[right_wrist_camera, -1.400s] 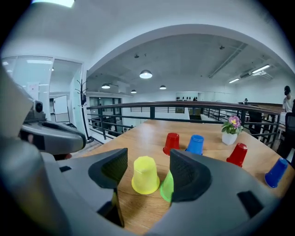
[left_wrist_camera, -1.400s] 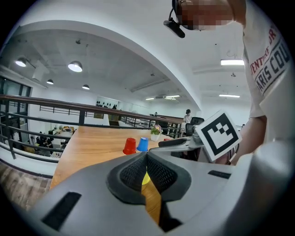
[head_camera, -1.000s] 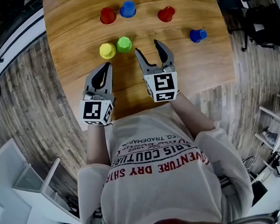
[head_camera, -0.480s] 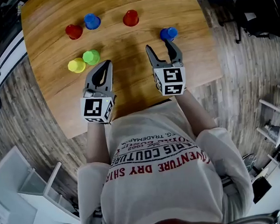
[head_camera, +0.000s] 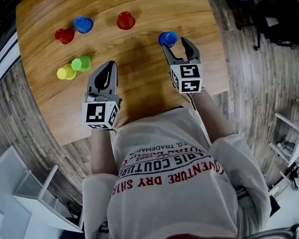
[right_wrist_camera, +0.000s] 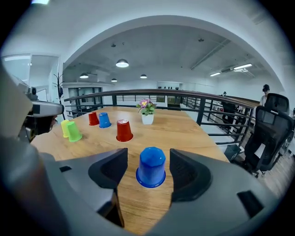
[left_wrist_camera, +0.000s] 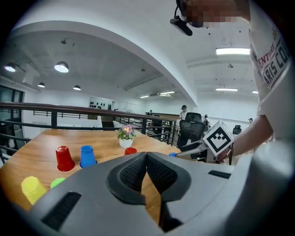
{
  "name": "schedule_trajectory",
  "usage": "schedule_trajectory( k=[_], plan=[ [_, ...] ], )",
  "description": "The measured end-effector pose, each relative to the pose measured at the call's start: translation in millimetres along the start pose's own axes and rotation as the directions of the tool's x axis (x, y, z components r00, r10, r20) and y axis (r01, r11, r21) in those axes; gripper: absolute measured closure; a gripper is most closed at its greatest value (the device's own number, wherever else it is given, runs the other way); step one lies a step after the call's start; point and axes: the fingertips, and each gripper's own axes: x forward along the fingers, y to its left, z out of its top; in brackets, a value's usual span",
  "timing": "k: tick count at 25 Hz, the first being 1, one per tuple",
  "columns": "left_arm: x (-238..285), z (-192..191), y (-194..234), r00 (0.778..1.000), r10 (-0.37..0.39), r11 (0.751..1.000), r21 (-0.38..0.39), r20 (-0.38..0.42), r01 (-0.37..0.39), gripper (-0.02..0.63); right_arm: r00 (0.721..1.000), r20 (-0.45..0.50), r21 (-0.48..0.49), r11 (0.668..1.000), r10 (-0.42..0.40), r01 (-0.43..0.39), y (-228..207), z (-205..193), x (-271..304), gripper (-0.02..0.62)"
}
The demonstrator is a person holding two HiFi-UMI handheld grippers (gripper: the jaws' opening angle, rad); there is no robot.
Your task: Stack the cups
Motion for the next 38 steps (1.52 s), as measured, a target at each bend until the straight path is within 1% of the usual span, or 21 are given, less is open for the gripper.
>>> schedule_trajectory(
  k=[4, 9, 10, 11, 17, 21, 26, 32, 38],
  plan=[
    [6.9, -2.5, -7.0, 1.0, 0.018, 1.0, -0.002, -0.006, -0.018, 0.589, 0.999, -0.026, 0.003, 0.999, 0.036, -0.036, -4.1, -11.9, 12.5, 0.313],
    [8.6, -4.3, -10.3, 0.999, 0.036, 0.999, -0.009, -0.012, -0.036, 0.589, 0.997, -0.054, -0.001, 0.998, 0.06, -0.06, -7.0, -19.2, 29.8, 0.317],
    [7.9, -5.0, -10.1, 0.999, 0.038, 0.999, -0.01, -0.014, -0.038, 0.589, 0.996, -0.057, -0.003, 0.998, 0.064, -0.064, -6.8, -19.6, 30.9, 0.35],
    [7.1, -5.9, -9.3, 0.999, 0.041, 0.999, -0.01, -0.016, -0.041, 0.589, 0.996, -0.059, -0.007, 0.997, 0.07, -0.071, -5.9, -19.3, 31.5, 0.364],
    [-6.6, -5.8, 9.5, 0.997, 0.079, 0.997, -0.019, -0.008, -0.079, 0.589, 0.993, -0.045, -0.04, 0.993, 0.105, -0.107, 13.3, -4.5, 33.6, 0.364],
    [-21.2, -3.7, 31.7, 0.993, 0.114, 0.993, -0.03, 0.003, -0.114, 0.589, 0.989, -0.027, -0.081, 0.986, 0.143, -0.145, 42.9, 16.4, 39.7, 0.364],
    [-45.6, -8.7, 62.9, 0.987, 0.158, 0.986, -0.05, 0.002, -0.158, 0.589, 0.975, -0.026, -0.126, 0.967, 0.22, -0.222, 97.6, 31.8, 50.5, 0.364],
    [-78.9, -20.3, 99.1, 0.976, 0.217, 0.973, -0.082, -0.013, -0.218, 0.589, 0.946, -0.054, -0.192, 0.926, 0.319, -0.324, 170.1, 35.8, 65.8, 0.364],
    [-103.5, -30.7, 127.4, 0.968, 0.25, 0.963, -0.096, -0.024, -0.251, 0.589, 0.918, -0.075, -0.215, 0.893, 0.389, -0.396, 226.5, 36.1, 78.0, 0.364]
  ],
)
